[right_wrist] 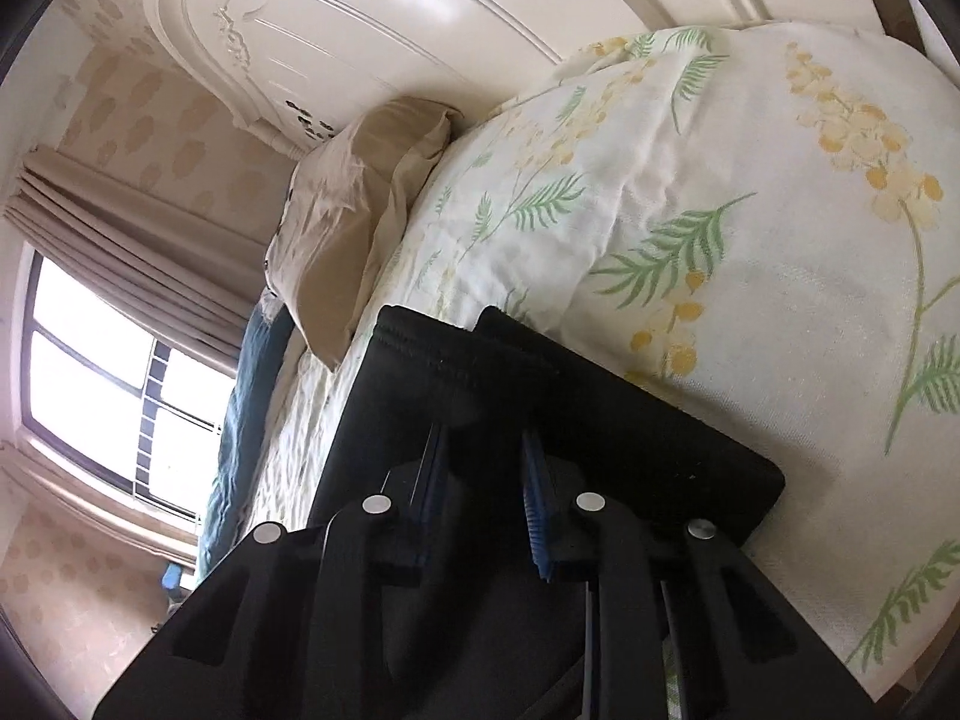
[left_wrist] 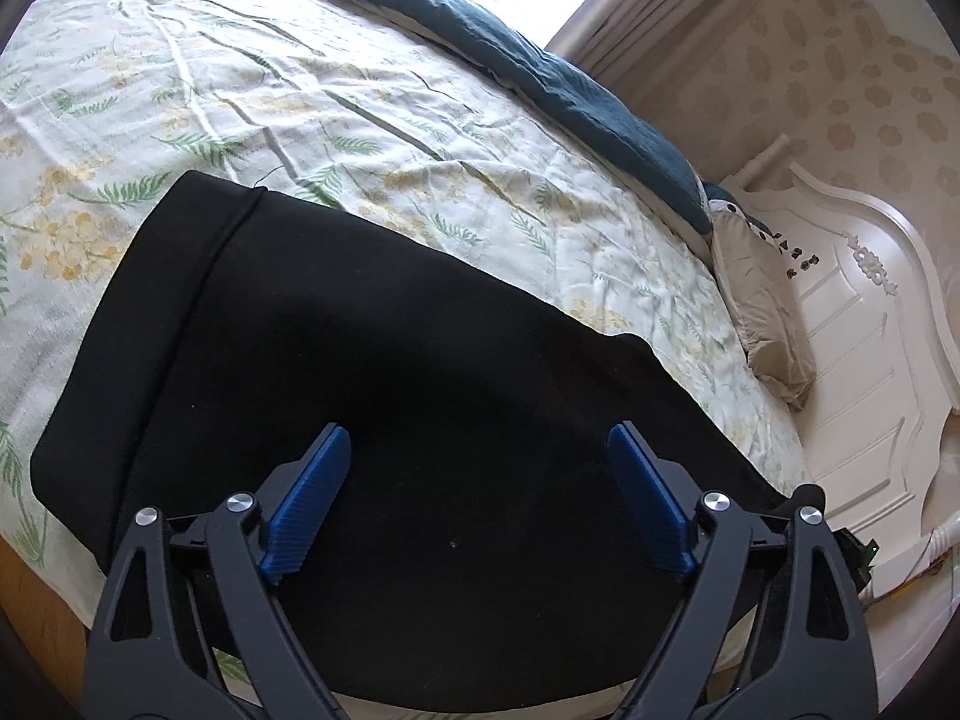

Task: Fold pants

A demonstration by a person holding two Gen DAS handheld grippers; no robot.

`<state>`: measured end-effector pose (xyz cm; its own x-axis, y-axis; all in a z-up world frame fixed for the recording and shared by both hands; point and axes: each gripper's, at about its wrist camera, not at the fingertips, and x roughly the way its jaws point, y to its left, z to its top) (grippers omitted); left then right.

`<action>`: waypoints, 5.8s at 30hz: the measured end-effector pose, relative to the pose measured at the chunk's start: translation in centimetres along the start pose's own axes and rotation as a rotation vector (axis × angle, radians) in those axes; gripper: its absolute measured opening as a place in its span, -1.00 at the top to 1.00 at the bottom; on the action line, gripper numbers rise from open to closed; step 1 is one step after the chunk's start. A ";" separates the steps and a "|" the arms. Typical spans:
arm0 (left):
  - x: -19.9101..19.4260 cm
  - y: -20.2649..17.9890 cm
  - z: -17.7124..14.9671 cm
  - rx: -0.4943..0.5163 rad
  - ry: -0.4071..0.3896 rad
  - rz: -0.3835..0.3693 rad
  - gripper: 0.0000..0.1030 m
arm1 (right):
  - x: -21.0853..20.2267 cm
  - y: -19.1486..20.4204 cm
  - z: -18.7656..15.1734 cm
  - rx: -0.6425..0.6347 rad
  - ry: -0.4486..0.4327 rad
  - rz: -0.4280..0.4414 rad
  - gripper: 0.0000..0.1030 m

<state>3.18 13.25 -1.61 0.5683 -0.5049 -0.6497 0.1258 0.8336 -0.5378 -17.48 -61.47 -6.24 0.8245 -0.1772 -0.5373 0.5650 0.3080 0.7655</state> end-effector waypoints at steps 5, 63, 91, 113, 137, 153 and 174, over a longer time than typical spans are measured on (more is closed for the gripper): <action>0.1 -0.3 -0.1 0.020 0.001 0.018 -0.71 | 0.6 0.0 0.3 0.016 0.009 0.013 0.64; 1.3 -3.4 -0.6 0.094 0.018 0.183 -0.95 | 1.6 -0.7 10.0 -0.278 0.202 -0.037 -0.05; 0.1 0.0 -0.6 0.114 0.012 0.195 -0.95 | -0.8 8.9 3.2 -0.446 0.499 -0.046 0.65; -0.1 0.1 -1.2 0.141 0.005 0.171 -0.95 | -0.4 28.2 -17.2 -0.748 0.610 0.202 0.65; 0.5 -0.2 -1.4 0.173 -0.005 0.214 -0.95 | 5.8 26.3 -33.6 -0.938 0.634 0.039 0.31; 0.7 -0.2 -1.4 0.187 -0.004 0.222 -0.95 | 4.3 27.2 -37.8 -0.949 0.660 0.104 -0.19; 1.1 -0.3 -1.5 0.198 -0.001 0.249 -0.95 | 1.8 28.2 -41.6 -1.137 0.562 0.070 -0.36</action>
<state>2.56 12.11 -2.96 0.6022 -0.2796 -0.7478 0.1381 0.9590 -0.2474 -1.31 -14.17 -0.32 0.5678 0.2054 -0.7971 -0.0530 0.9755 0.2136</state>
